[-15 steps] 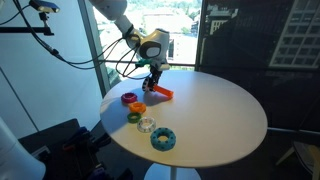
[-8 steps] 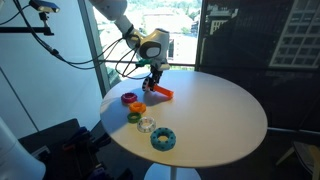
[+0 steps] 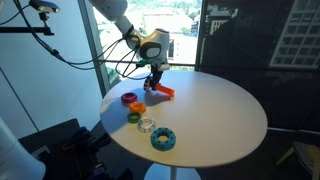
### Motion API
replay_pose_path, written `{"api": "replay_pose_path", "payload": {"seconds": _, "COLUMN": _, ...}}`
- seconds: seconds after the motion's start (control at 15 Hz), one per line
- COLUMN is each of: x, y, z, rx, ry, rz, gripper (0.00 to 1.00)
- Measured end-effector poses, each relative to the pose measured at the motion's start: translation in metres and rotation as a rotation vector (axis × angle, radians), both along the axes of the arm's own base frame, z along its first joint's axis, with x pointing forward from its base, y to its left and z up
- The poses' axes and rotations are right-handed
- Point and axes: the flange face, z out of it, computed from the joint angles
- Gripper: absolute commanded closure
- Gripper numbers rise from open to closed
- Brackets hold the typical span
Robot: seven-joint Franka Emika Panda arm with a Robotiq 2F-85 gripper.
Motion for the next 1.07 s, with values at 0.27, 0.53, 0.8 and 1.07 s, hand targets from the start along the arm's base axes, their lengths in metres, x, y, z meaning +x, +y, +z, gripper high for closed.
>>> {"api": "replay_pose_path", "payload": {"seconds": 0.27, "x": 0.0002, "y": -0.0002, "z": 0.0001, "rx": 0.000, "ry": -0.001, "rz": -0.001, "gripper": 0.75}}
{"api": "replay_pose_path", "payload": {"seconds": 0.53, "x": 0.0003, "y": -0.0006, "z": 0.0001, "rx": -0.001, "ry": -0.002, "rz": -0.001, "gripper": 0.75}}
{"api": "replay_pose_path", "payload": {"seconds": 0.8, "x": 0.0003, "y": -0.0005, "z": 0.0003, "rx": 0.000, "ry": -0.002, "rz": 0.000, "gripper": 0.75}}
{"api": "replay_pose_path", "payload": {"seconds": 1.07, "x": 0.0003, "y": 0.0000, "z": 0.0010, "rx": 0.003, "ry": -0.001, "rz": 0.002, "gripper": 0.25}}
